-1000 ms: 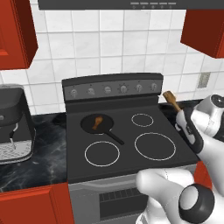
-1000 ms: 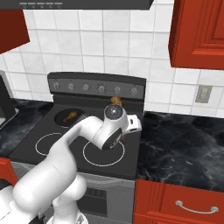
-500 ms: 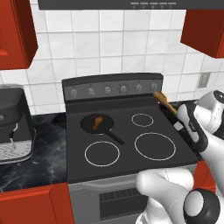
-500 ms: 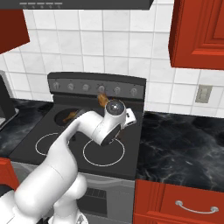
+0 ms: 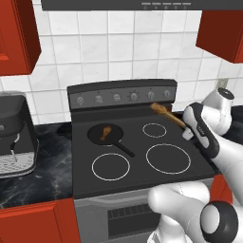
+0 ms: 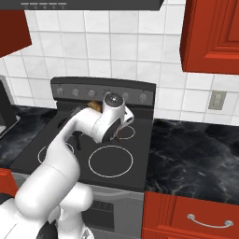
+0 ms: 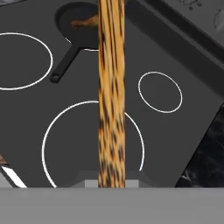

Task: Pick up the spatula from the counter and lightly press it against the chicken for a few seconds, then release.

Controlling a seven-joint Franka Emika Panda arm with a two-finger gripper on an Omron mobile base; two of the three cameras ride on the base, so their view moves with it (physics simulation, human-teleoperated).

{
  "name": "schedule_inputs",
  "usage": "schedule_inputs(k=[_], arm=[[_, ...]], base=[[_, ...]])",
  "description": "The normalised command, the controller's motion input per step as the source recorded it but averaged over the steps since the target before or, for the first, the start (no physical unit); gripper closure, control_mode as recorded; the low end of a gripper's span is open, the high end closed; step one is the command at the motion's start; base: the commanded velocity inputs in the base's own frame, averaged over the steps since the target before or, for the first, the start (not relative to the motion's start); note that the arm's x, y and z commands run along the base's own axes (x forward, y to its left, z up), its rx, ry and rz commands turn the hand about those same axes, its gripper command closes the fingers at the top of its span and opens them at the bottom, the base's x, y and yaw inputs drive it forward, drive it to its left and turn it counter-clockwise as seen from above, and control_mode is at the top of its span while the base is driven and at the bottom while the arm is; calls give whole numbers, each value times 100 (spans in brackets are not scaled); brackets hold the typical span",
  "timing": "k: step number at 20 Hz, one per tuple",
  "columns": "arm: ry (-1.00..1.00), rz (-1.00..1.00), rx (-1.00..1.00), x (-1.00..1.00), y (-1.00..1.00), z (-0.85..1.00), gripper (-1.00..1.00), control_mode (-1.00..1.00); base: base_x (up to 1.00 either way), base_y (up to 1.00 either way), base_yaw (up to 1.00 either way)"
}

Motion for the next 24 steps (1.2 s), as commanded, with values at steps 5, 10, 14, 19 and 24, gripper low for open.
schedule_inputs(k=[5,10,14,19,24], arm=[[5,10,-12,1,42,5,100,-100],[7,11,-4,3,17,13,100,-100],[5,14,-3,9,23,1,100,-100],[0,13,-7,0,25,2,100,-100],[0,11,-8,0,29,0,100,-100]], base=[[0,0,0],[0,0,0],[0,0,0],[0,0,0],[0,0,0]])
